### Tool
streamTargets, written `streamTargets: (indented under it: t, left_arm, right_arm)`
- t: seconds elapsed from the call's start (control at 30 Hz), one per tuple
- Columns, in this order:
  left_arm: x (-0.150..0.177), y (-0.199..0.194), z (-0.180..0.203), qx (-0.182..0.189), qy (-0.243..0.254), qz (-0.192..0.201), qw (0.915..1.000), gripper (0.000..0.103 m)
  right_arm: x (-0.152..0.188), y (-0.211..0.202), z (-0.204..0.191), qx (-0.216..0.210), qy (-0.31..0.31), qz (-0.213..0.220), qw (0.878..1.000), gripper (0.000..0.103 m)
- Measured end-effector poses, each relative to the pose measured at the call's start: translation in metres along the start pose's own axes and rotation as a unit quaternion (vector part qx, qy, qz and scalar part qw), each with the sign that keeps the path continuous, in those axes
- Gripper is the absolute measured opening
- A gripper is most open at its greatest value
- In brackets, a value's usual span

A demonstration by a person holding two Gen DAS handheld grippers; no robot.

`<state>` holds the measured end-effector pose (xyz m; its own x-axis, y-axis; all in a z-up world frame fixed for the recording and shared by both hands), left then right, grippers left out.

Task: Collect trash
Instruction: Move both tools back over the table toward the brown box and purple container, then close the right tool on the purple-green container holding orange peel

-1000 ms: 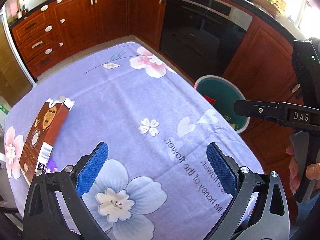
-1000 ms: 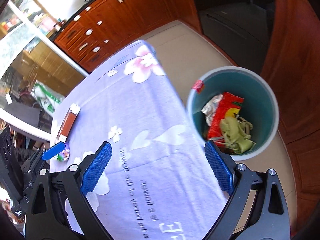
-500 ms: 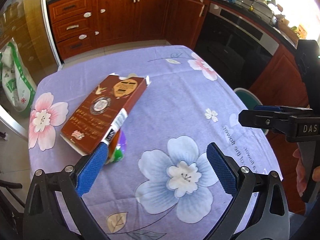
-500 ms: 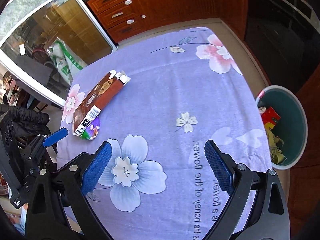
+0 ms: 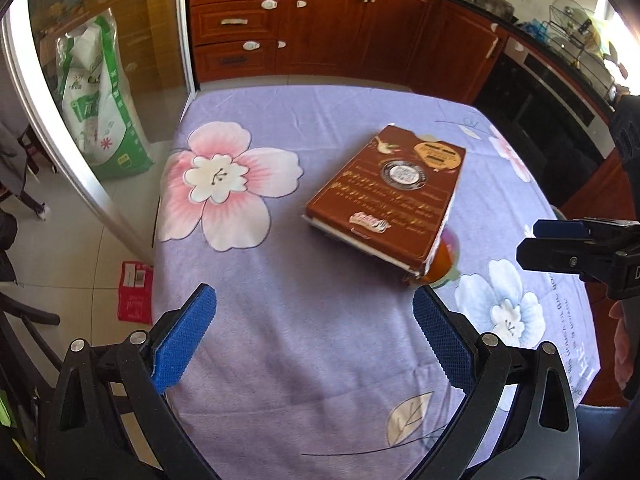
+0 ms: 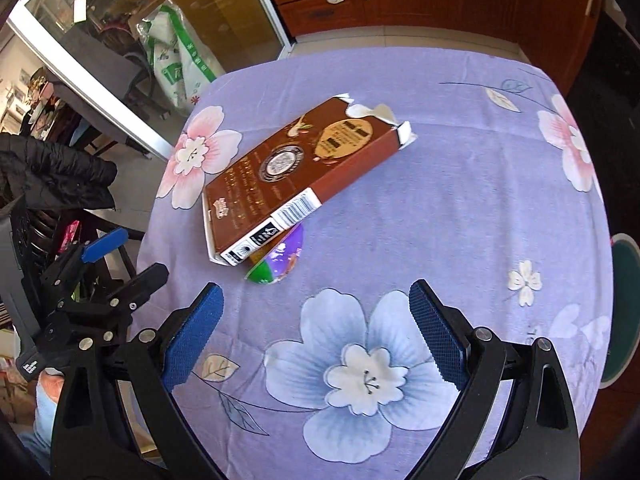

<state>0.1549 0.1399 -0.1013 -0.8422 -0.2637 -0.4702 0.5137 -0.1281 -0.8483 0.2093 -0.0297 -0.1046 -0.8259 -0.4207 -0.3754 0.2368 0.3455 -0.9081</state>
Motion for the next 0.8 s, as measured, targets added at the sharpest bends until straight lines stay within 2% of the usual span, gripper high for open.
streamTargets:
  t: [0.2, 0.37, 0.6, 0.67, 0.8]
  left_arm:
    - [0.009, 0.011, -0.004, -0.001, 0.017, -0.01, 0.9998, 0.099]
    - [0.009, 0.023, 0.002, 0.0, 0.035, -0.013, 0.9993, 0.099]
    - [0.006, 0.039, 0.003, 0.008, 0.024, -0.026, 0.9993, 0.099]
    - [0.005, 0.041, 0.003, 0.01, 0.021, -0.028, 0.9993, 0.099]
    - [0.005, 0.043, 0.003, 0.008, 0.022, -0.03, 0.9993, 0.099]
  right_arm:
    - [-0.01, 0.025, -0.016, 0.02, -0.027, -0.011, 0.999, 0.089]
    - [-0.006, 0.035, -0.008, 0.032, -0.022, -0.027, 0.999, 0.061]
    - [-0.008, 0.047, -0.015, 0.022, -0.035, -0.034, 0.999, 0.057]
    - [-0.007, 0.052, -0.017, 0.017, -0.037, -0.039, 0.998, 0.05]
    - [-0.007, 0.061, -0.018, 0.01, -0.033, -0.041, 0.999, 0.042]
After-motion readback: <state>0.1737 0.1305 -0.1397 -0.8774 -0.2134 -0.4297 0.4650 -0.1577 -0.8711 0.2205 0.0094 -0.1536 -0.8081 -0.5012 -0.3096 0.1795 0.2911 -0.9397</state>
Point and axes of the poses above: each gripper's, at about its wrist camera, not at the fingertips, and y roughly the way its jaws point, z to its right, x to its underside, the point moved 7 cm from there along y, roughly the way its jaws point, and after that the axes turned 13 degrees about -y, right-handed, at the moved point
